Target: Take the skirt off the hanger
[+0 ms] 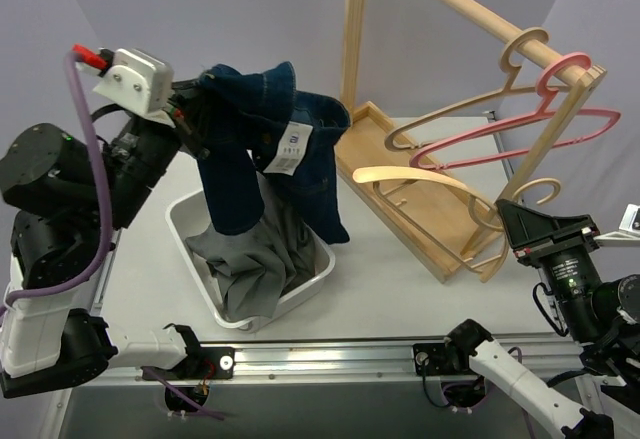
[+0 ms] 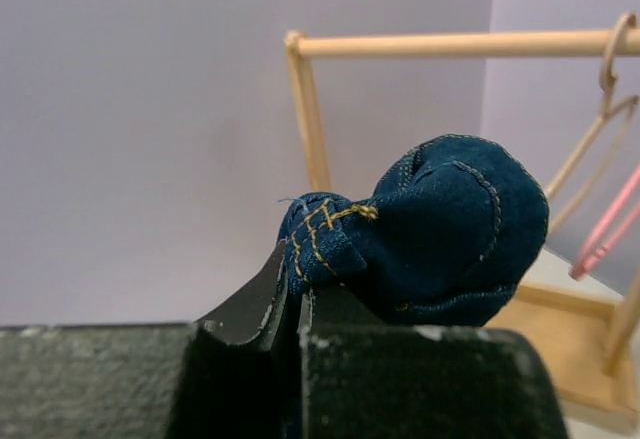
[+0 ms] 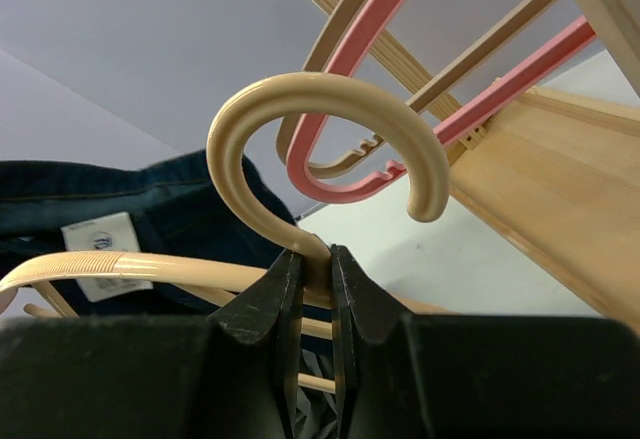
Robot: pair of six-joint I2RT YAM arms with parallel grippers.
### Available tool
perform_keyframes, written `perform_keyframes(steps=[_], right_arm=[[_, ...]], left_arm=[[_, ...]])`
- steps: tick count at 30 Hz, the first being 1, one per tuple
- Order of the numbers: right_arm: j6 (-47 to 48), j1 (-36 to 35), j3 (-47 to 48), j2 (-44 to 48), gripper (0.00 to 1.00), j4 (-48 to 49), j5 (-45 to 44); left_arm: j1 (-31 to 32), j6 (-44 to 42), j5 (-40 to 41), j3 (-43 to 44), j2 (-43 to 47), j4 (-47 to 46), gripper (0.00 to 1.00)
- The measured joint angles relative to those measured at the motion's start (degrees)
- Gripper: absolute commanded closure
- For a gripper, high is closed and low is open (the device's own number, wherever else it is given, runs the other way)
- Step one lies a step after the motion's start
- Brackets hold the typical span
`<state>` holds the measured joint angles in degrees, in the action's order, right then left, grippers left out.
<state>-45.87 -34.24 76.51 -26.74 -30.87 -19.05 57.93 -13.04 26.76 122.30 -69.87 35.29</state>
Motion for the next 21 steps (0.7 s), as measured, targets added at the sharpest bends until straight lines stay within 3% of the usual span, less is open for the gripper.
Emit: perform_keyframes(steps=[9,21], right_arm=[[1.97,0.00,-1.44,0.02,1.00,-0.61,0.11],[2.71,0.00,-3.63,-1.57,1.00,0.33,1.40]], left_arm=[[0.00,-10.47,6.03,2.43,1.73,-6.45,0.98],[0.02,-10.01,7.13,-1.33,8.79,-9.88,0.98]])
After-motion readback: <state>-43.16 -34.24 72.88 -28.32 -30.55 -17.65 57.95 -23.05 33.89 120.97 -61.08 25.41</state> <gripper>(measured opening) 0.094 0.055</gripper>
